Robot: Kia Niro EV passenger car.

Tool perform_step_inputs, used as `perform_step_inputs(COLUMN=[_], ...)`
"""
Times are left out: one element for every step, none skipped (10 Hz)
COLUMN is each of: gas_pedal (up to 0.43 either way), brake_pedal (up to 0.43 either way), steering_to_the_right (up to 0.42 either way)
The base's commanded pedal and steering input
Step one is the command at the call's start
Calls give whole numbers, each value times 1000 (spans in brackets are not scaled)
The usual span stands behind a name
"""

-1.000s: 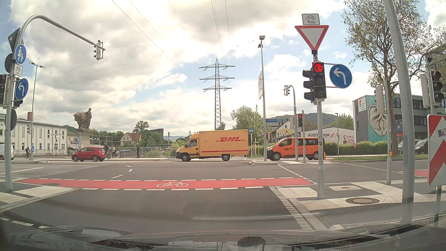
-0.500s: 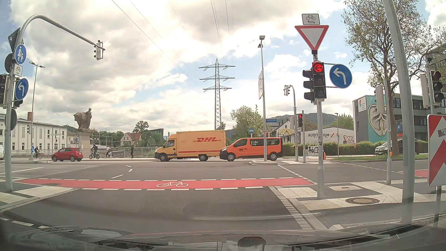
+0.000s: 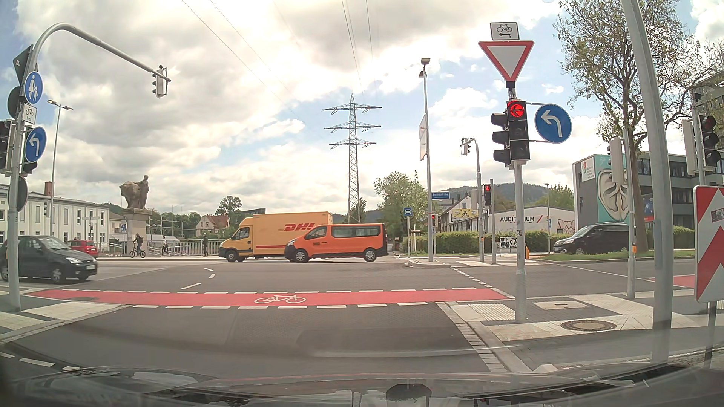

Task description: Follow the waypoints while adhering to traffic rules and regulations

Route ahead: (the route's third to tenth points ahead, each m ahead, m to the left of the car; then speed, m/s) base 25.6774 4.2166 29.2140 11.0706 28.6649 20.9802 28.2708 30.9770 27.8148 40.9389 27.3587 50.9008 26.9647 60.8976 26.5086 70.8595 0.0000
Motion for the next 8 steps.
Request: perform_step_inputs(gas_pedal=[0, 0, 0, 0, 0, 0, 0, 0], brake_pedal=[250, 250, 250, 250, 250, 250, 250, 250], steering_to_the_right=[-4, -4, -4, -4, -4, -4, -4, -4])
